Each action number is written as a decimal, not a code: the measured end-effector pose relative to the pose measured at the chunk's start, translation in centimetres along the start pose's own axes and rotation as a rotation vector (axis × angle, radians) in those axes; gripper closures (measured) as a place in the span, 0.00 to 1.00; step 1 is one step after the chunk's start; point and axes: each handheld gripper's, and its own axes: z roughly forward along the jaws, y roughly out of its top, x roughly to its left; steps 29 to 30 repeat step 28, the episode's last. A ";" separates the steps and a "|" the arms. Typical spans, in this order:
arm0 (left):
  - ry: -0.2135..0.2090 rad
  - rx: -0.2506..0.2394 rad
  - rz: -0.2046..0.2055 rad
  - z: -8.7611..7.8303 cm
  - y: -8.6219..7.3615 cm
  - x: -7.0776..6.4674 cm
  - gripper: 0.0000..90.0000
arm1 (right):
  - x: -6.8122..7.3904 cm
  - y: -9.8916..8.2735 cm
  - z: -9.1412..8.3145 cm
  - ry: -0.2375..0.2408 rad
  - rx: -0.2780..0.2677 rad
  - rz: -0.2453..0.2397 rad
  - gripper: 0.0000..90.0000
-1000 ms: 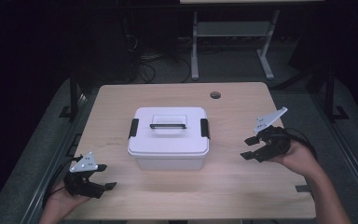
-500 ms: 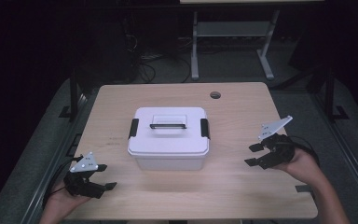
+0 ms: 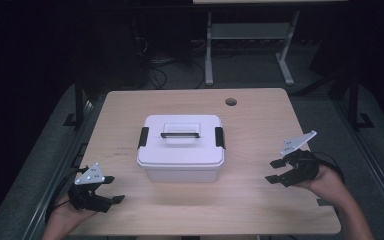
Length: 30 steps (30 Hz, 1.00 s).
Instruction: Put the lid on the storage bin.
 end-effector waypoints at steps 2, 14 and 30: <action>0.000 0.001 0.000 0.0 0.0 0.0 0.27 | 0.0 -0.2 0.1 0.002 0.000 0.006 0.45; 0.010 -0.008 -0.003 -0.2 -0.1 0.0 0.26 | 0.2 -1.4 0.5 0.007 0.002 0.026 0.44; 0.017 -0.022 -0.012 -0.3 0.0 0.1 0.26 | 0.5 -2.6 0.8 0.009 0.011 0.036 0.41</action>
